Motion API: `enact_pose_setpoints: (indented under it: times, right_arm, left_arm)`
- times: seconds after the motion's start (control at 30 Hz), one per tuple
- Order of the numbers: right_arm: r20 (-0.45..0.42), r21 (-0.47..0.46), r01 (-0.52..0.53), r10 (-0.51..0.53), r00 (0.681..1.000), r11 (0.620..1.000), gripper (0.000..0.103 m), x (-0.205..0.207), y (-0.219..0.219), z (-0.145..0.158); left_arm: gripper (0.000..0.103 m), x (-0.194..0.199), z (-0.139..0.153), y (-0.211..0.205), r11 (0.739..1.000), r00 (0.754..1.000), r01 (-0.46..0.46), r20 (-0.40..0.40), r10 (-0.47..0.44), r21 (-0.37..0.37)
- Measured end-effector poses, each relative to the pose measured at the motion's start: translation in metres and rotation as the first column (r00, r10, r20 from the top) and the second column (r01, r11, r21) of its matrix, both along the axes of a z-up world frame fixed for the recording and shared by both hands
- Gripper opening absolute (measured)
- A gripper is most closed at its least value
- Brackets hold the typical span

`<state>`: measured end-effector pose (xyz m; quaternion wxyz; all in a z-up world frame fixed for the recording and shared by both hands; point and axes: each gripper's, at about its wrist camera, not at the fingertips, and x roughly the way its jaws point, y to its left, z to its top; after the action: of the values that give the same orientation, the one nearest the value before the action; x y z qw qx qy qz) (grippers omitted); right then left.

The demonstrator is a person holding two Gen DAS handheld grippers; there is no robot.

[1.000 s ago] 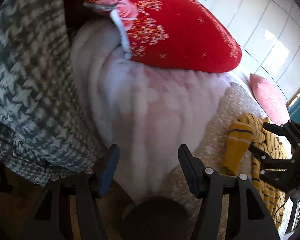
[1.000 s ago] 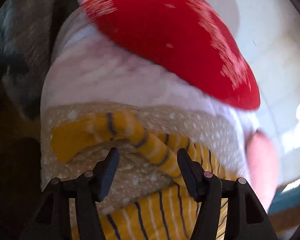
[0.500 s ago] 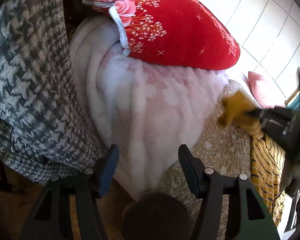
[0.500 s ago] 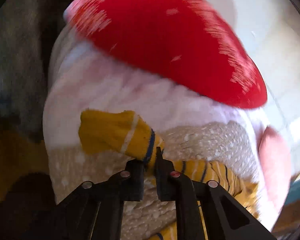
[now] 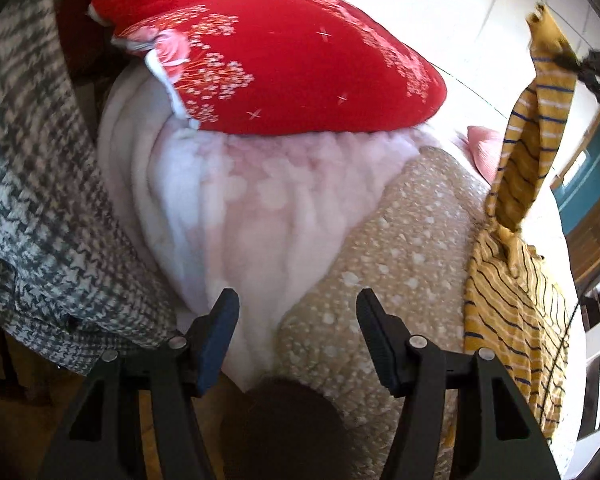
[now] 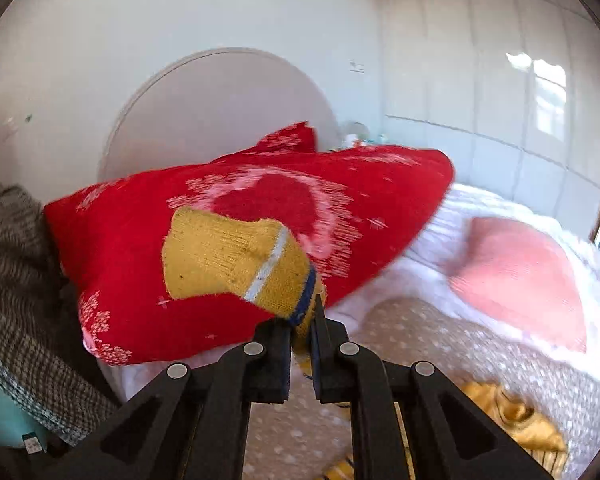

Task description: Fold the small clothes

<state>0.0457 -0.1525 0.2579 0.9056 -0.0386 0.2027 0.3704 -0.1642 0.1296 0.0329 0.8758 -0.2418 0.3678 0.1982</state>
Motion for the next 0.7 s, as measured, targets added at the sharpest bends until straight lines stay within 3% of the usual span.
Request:
enact_pose_setpoints:
  times: [0.2, 0.4, 0.5, 0.57, 0.7]
  right_arm:
    - [-0.147, 0.031, 0.15, -0.144, 0.979, 0.988, 0.009, 0.043, -0.087, -0.047]
    - [-0.281, 0.022, 0.307, -0.289, 0.915, 0.951, 0.009, 0.073, -0.193, -0.116]
    - [-0.311, 0.049, 0.362, -0.331, 0.891, 0.931, 0.009, 0.079, -0.242, -0.133]
    - [-0.319, 0.088, 0.36, -0.316, 0.894, 0.929, 0.009, 0.075, -0.266, -0.134]
    - [-0.307, 0.162, 0.265, -0.207, 0.929, 0.95, 0.009, 0.051, -0.285, -0.13]
  left_arm:
    - [0.06, 0.012, 0.004, -0.021, 0.999, 0.999, 0.052, -0.008, -0.052, 0.014]
    - [0.06, 0.029, 0.007, -0.046, 0.994, 0.994, 0.101, -0.032, -0.1, 0.038]
    - [0.06, 0.042, 0.01, -0.06, 0.99, 0.99, 0.135, -0.039, -0.134, 0.041]
    - [0.06, 0.053, 0.016, -0.074, 0.984, 0.985, 0.173, -0.031, -0.172, 0.043]
    - [0.061, 0.078, 0.029, -0.102, 0.965, 0.966, 0.26, 0.003, -0.26, 0.044]
